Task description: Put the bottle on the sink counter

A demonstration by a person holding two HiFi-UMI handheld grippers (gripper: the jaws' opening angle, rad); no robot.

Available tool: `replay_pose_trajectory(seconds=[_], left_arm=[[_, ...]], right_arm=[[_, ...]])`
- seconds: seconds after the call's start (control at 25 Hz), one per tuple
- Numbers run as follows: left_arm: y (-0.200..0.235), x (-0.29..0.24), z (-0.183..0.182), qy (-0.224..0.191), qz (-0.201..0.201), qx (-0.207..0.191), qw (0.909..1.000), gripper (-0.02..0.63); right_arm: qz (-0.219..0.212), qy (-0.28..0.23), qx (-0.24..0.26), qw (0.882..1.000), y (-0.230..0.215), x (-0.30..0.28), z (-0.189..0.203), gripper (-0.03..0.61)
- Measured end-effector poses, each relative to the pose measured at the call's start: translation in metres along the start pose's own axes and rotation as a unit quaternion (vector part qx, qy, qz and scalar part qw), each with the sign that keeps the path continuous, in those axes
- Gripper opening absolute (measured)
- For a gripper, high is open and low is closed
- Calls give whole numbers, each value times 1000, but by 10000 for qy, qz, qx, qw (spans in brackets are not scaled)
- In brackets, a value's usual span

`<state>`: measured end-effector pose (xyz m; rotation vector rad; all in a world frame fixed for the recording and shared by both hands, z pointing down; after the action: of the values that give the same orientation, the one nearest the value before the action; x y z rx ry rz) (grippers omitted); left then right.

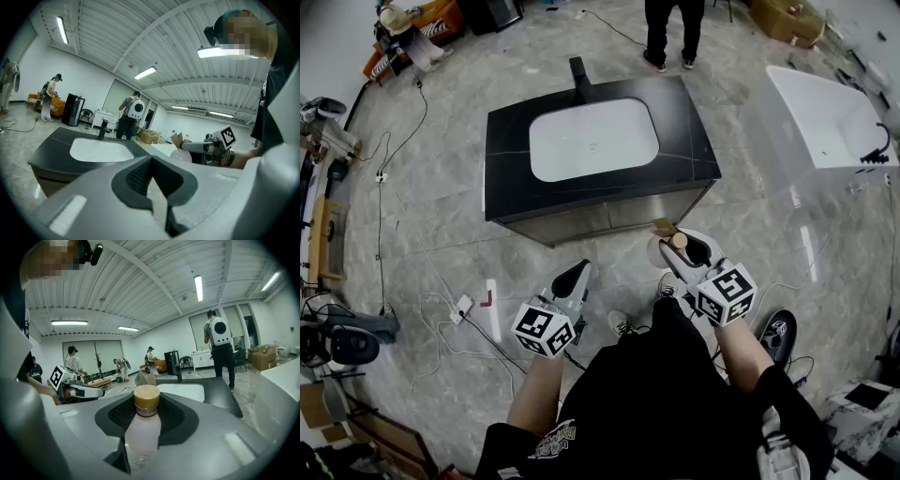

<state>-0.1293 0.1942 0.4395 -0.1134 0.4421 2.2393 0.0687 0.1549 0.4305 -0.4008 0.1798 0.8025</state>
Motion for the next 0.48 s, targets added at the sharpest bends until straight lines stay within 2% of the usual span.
replay_pose_trajectory(seconds=[0.48], left_arm=[[-13,-25,-6,54,-27,46,10000,0]], right_arm=[[-94,140,39,9998,-24,3,-8,161]])
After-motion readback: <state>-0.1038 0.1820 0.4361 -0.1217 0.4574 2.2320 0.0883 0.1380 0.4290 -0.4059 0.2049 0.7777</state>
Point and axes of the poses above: the fingertips, and each gripper's own axes: x backward along the fingers, y to its left, z out of its underside, the point moved 3 cm from there along x, backward along the fingers, and after that the axes turned 4 degrees about -x, right-handed, at the moved point
